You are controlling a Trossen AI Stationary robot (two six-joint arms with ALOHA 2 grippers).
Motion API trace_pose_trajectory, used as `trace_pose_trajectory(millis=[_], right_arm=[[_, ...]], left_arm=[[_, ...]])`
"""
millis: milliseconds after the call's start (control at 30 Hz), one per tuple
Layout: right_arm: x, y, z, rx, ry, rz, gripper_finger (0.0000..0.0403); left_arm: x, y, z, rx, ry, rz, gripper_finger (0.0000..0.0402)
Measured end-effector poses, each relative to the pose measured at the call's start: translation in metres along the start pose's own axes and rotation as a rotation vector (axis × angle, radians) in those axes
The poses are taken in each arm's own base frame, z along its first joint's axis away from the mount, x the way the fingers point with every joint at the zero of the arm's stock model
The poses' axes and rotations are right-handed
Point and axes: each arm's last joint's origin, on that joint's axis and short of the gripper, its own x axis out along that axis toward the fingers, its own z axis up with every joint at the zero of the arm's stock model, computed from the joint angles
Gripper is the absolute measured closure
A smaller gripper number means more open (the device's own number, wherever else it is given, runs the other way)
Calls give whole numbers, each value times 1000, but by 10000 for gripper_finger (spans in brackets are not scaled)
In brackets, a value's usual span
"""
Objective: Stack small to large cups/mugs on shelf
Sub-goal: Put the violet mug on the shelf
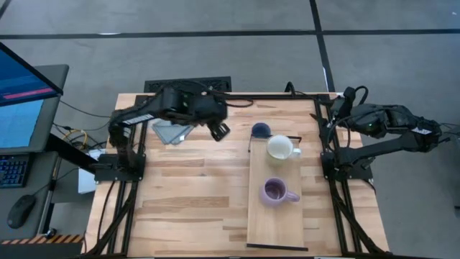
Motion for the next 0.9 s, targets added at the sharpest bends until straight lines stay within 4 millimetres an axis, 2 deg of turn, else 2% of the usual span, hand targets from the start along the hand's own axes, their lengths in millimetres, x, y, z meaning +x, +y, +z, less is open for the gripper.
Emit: trace_pose_trajectory(millis=[133, 267, 433, 600, 667, 767, 900], right_arm=[[0, 0, 3, 17, -23, 0, 138], [0, 0, 8, 51, -68, 2, 138], [0, 0, 10, 69, -90, 2, 138], [0, 0, 11, 85, -93, 9, 138], [-1, 2, 11, 93, -93, 58, 138], [-1, 7, 11, 90, -89, 221, 138], [-1, 15, 12, 148, -58, 459, 138]], left_arm=[[-18, 17, -7, -11, -30, 37, 277], [-20, 26, -22, -29, -63, 41, 277], [-10, 40, -60, -121, -172, -16, 277], [2, 53, -101, -158, -398, -166, 277], [5, 57, -115, -162, -508, -237, 277], [13, 61, -133, -162, -641, -304, 277], [23, 65, -151, -167, -727, -365, 277]])
